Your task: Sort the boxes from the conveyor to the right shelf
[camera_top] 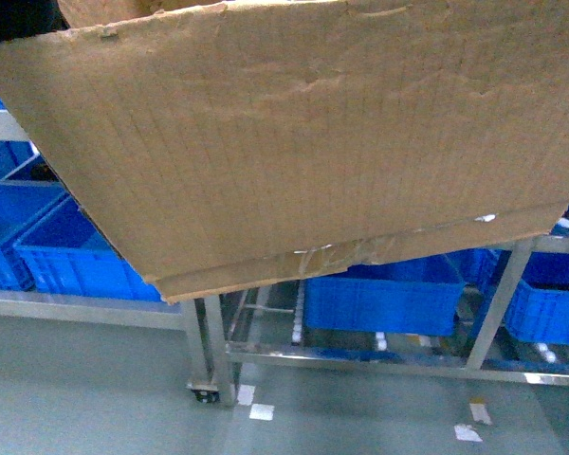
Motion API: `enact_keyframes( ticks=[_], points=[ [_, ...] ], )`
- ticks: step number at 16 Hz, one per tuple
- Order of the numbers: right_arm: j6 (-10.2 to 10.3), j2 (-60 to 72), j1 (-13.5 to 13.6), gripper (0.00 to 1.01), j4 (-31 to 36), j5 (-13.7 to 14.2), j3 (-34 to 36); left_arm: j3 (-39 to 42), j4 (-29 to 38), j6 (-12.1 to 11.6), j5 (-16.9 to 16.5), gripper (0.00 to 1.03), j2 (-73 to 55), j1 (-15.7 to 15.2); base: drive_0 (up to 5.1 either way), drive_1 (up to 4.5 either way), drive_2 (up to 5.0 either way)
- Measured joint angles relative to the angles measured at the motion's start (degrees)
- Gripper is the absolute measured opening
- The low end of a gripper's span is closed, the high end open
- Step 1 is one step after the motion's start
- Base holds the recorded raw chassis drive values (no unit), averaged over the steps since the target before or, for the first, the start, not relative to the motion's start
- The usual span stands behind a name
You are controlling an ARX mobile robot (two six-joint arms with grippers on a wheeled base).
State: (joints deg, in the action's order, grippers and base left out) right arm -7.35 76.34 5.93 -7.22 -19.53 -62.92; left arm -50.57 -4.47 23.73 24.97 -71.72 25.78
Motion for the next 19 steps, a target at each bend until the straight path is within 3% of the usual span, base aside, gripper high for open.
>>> enact_keyframes(
  ticks=[10,17,19],
  points=[
    [0.0,0.0,0.0,0.02,0.0,0.0,0.0,0.0,0.2,0.0,-0.1,0.02,-0.1,0.0,-1.0,-0.98,-1.0],
    [0.0,0.0,-0.3,0.02,0.0,0.0,0.0,0.0,0.1,0.0,-0.1,0.02,-0.1,0.2,0.2,0.21,0.2],
    [0.0,0.0,-0.3,0.02,0.0,0.0,0.0,0.0,0.1,0.0,-0.1,0.02,-0.1,0.2,0.1,3.8,-3.6]
  ],
)
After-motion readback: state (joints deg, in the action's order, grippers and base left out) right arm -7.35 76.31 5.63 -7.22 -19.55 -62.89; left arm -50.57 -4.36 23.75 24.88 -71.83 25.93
